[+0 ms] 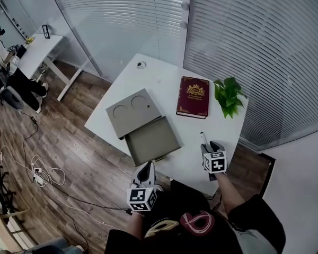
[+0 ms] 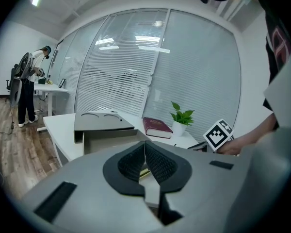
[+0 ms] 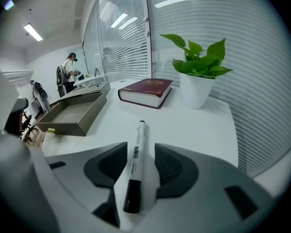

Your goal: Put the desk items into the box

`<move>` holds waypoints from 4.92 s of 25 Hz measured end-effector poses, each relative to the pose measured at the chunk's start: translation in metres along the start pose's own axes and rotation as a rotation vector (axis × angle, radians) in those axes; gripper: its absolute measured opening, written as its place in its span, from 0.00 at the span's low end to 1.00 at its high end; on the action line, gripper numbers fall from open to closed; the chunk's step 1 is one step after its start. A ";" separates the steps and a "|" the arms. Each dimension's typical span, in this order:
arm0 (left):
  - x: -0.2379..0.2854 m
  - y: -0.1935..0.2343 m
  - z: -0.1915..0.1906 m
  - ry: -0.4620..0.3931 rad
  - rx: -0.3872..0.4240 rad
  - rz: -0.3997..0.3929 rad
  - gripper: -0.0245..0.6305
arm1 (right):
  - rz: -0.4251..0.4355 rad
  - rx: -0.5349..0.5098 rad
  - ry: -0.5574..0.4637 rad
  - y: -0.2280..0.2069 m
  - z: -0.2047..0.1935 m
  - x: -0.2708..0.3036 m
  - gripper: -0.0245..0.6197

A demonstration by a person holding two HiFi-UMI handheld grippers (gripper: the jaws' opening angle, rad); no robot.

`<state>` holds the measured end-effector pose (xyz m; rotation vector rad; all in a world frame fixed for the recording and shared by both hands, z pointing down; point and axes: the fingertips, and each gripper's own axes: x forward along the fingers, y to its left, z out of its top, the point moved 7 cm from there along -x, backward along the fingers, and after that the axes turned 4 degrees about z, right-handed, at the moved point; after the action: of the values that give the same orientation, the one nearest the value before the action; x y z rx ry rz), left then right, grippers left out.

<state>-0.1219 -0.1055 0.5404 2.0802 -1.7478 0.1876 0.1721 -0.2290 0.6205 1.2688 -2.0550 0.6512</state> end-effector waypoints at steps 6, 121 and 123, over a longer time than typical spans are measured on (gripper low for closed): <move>-0.001 -0.003 0.001 -0.003 0.016 0.002 0.07 | 0.001 -0.042 0.031 0.003 -0.003 0.002 0.25; -0.072 0.065 -0.007 -0.064 -0.127 0.321 0.07 | 0.519 -0.609 0.185 0.239 0.098 0.114 0.17; -0.072 0.065 -0.007 -0.063 -0.126 0.325 0.07 | 0.535 -0.598 0.197 0.240 0.097 0.113 0.21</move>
<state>-0.1985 -0.0451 0.5354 1.7228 -2.0723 0.1028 -0.1083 -0.2636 0.6176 0.3065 -2.1901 0.3173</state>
